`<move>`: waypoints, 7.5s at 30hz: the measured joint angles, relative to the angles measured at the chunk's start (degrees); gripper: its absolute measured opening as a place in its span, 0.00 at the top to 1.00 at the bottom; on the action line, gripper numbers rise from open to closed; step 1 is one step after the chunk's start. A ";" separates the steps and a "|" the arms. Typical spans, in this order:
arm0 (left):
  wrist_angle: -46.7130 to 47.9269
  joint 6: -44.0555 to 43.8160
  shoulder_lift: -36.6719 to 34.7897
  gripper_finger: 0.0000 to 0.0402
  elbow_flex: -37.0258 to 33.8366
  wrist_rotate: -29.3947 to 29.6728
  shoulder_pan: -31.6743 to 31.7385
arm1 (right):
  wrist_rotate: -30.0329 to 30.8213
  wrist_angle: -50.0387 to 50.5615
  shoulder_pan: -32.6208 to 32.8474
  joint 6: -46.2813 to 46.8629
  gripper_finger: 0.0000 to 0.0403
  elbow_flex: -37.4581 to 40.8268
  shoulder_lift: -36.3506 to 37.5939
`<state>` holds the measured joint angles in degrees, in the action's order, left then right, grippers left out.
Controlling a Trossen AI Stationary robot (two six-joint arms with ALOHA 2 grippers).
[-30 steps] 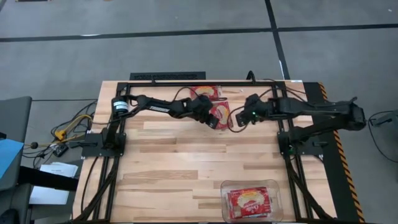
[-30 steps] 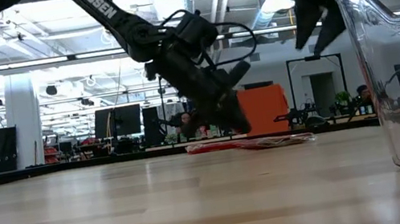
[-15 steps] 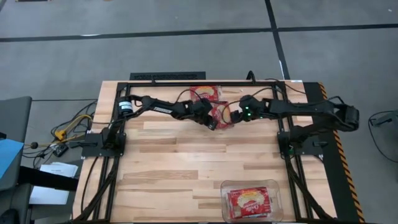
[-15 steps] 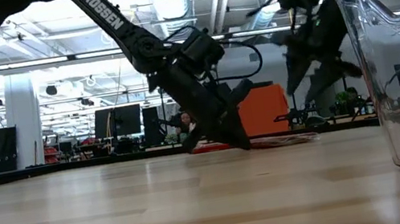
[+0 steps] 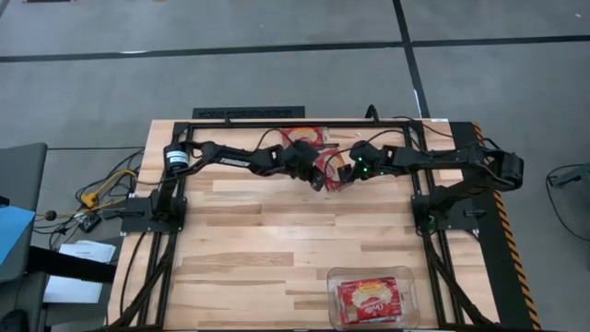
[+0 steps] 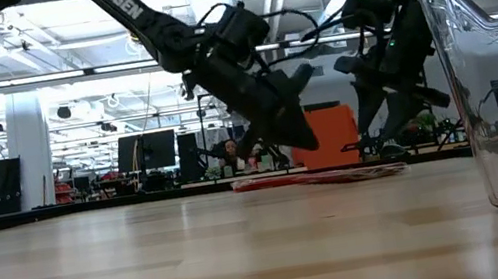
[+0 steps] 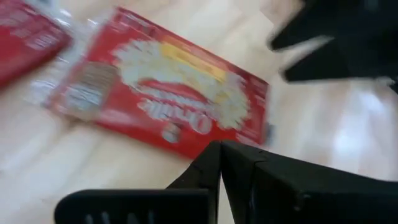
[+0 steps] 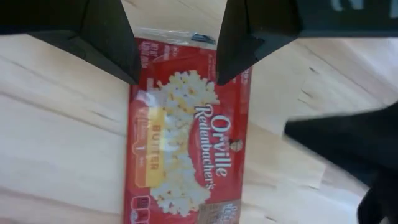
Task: Sort popcorn bags into baskets
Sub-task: Put the red popcorn bag into the transparent bin
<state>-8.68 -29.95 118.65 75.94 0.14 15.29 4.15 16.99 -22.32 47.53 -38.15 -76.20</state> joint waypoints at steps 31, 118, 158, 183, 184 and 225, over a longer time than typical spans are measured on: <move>-3.88 2.54 0.53 1.00 0.31 2.39 -0.07 | -1.34 -2.65 -4.12 -4.08 0.43 -0.02 -1.05; -17.83 -7.92 -8.95 1.00 -25.28 16.23 -18.44 | 8.31 7.28 31.66 10.95 0.97 -13.86 -9.10; -8.50 -9.20 -6.95 1.00 -24.83 16.89 -18.62 | -1.62 -22.52 19.27 7.74 0.27 -0.90 -14.92; 0.31 -14.53 -19.44 1.00 -25.04 3.77 -18.62 | -15.04 -24.22 19.21 4.18 0.93 -3.61 -13.45; 1.72 -14.64 -22.16 1.00 -25.02 2.92 -18.60 | -15.63 -21.73 19.20 2.78 0.94 -4.18 -11.23; 25.89 -15.78 -59.30 1.00 -24.83 19.91 -28.18 | -25.22 19.76 62.36 -12.57 0.86 -24.52 -8.38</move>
<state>17.21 -45.73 59.35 51.11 20.05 -12.88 -21.07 36.75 40.04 34.95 -62.67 -84.59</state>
